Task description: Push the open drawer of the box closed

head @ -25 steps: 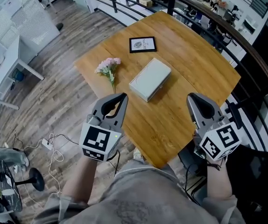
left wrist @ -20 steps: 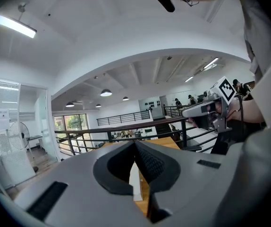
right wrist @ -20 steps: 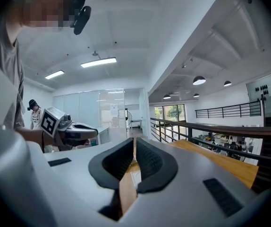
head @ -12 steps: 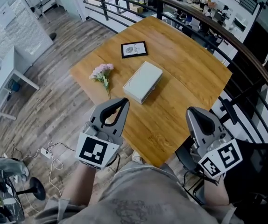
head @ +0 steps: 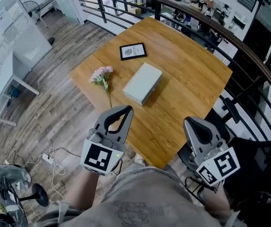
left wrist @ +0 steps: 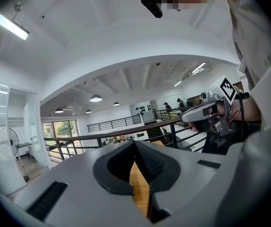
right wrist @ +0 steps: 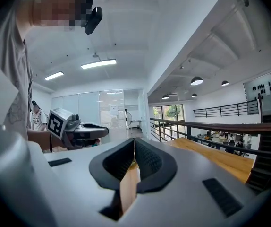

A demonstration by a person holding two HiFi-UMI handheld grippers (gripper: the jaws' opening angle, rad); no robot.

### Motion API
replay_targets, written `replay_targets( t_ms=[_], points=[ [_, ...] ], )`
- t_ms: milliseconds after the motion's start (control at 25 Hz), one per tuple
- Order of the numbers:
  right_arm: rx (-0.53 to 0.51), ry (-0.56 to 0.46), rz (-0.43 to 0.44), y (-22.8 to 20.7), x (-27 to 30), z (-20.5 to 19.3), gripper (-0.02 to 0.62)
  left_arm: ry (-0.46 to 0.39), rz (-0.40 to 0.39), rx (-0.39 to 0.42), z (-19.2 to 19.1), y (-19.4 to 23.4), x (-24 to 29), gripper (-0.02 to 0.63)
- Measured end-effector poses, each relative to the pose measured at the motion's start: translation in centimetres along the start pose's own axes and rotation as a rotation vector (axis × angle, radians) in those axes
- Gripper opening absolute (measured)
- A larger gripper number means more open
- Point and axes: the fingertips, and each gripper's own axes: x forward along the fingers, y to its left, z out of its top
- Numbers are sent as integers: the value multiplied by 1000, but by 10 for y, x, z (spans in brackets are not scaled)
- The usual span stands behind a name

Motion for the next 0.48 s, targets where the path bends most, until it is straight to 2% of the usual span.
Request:
replay_targets(
  t_ms=[480],
  points=[
    [-9, 2, -15, -5, 4, 3, 35, 28, 7, -7, -6, 3, 1, 17]
  ],
)
